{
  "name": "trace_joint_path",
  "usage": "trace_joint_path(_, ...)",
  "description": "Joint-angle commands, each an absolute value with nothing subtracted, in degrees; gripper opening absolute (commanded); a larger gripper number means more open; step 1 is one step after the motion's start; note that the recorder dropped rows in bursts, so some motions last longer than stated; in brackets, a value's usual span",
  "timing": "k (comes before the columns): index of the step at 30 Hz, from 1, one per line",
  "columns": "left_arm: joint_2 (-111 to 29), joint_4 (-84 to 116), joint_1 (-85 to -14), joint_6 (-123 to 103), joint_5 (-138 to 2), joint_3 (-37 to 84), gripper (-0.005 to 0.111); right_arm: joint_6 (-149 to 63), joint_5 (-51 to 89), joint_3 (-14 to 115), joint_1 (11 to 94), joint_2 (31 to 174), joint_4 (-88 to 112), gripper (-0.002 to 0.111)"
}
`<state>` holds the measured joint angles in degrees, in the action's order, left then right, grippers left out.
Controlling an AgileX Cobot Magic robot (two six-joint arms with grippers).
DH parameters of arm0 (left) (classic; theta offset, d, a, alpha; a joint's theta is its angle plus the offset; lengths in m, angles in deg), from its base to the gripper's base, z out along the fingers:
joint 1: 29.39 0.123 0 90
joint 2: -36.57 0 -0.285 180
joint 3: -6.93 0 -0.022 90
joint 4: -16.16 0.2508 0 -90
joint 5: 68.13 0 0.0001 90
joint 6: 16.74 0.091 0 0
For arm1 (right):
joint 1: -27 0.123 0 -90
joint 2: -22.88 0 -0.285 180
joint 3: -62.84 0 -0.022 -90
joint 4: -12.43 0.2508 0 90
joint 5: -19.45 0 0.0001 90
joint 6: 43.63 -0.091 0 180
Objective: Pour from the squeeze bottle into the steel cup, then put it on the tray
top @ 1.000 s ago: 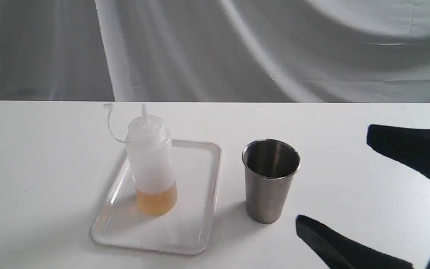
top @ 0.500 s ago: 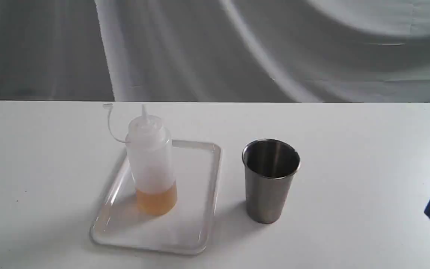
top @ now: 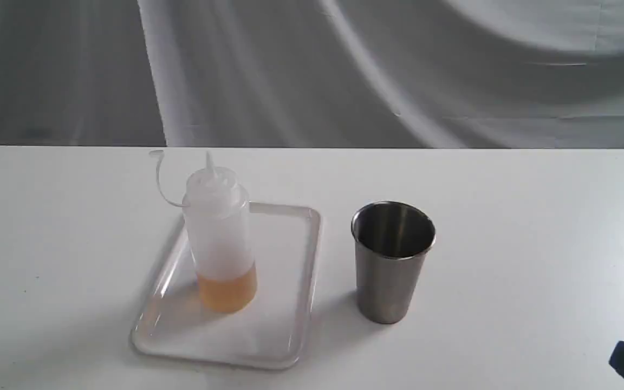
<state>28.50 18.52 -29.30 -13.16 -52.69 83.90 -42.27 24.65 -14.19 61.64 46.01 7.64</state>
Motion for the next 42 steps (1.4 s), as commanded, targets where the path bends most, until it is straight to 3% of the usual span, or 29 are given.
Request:
trace_joint_path(1, 28.8, 18.7, -29.4, -13.3, -53.1, 84.2, 0.008, -42.8, 24.3, -14.4, 61.9, 45.6, 7.8, 0.105)
trace_joint_path(24, 28.8, 18.7, -29.4, -13.3, -53.1, 84.2, 0.008, -42.9, 24.3, -14.4, 61.0, 43.2, 7.8, 0.105)
trace_joint_path(42, 28.8, 18.7, -29.4, -13.3, -53.1, 84.2, 0.008, -43.1, 24.3, -14.4, 35.3, 34.5, 7.8, 0.105)
